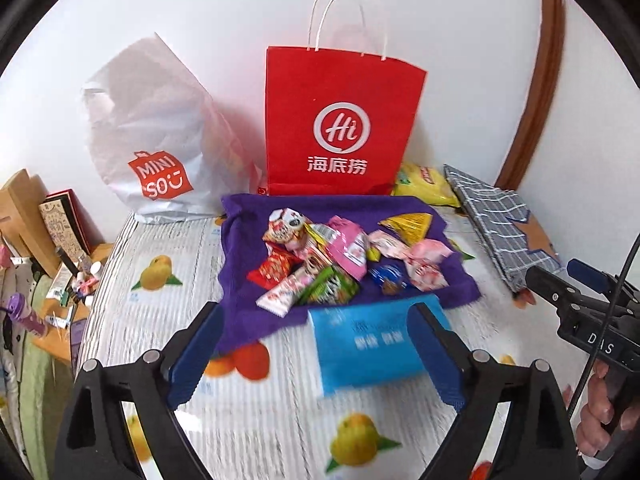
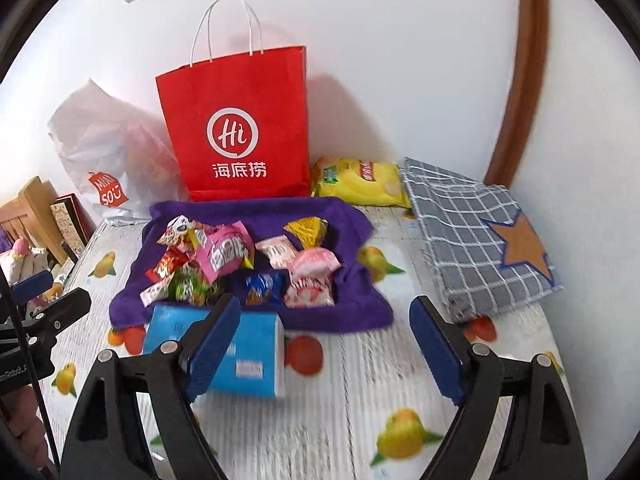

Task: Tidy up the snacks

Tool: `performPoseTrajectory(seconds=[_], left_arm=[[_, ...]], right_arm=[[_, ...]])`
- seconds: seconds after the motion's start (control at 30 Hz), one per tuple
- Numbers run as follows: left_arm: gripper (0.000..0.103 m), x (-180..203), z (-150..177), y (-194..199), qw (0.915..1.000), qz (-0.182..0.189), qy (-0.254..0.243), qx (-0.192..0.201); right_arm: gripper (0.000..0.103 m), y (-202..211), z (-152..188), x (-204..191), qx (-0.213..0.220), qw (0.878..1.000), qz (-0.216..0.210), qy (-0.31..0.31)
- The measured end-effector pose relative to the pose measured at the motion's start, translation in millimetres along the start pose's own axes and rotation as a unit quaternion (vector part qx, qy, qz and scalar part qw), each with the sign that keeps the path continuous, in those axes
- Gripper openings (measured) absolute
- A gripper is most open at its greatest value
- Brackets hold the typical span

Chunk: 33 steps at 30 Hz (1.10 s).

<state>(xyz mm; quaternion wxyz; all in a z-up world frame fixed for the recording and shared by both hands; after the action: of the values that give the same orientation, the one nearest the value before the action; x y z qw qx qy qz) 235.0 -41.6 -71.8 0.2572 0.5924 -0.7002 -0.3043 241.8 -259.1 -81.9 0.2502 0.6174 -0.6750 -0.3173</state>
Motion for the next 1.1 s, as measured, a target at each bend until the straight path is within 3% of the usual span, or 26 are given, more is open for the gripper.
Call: performPoseTrajectory(seconds=[0.37,0.6,1.1], left_arm=[[0.098,19,45,64,0.9995,-0.011,-0.004,0.028],[0.098,20,66,87,0.9991,-0.019,0.002,0.038],[0.098,34,76,116,0.9973,-0.034,-0.003,0.064]], right_arm=[[0.102,75,42,26,0.042,0.999,-0.013,-0.031],[0.103,102,67,35,0.041,0.998,-0.01,-0.038],[0.103,137,84,40,0.075,0.997,-0.015,-0.016]])
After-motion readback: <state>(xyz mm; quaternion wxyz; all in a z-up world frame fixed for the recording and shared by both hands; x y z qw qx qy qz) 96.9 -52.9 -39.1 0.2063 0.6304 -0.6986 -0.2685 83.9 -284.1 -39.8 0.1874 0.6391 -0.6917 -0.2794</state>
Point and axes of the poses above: each gripper's, at about its wrist camera, not at the fingertips, and y roughly against the way its jaws point, x to its right, z to its underside, the point moved 9 cm from there along -y, roughly the way its jaws point, and after that the axes turned 7 degrees about -y, right-handed, at the moved point
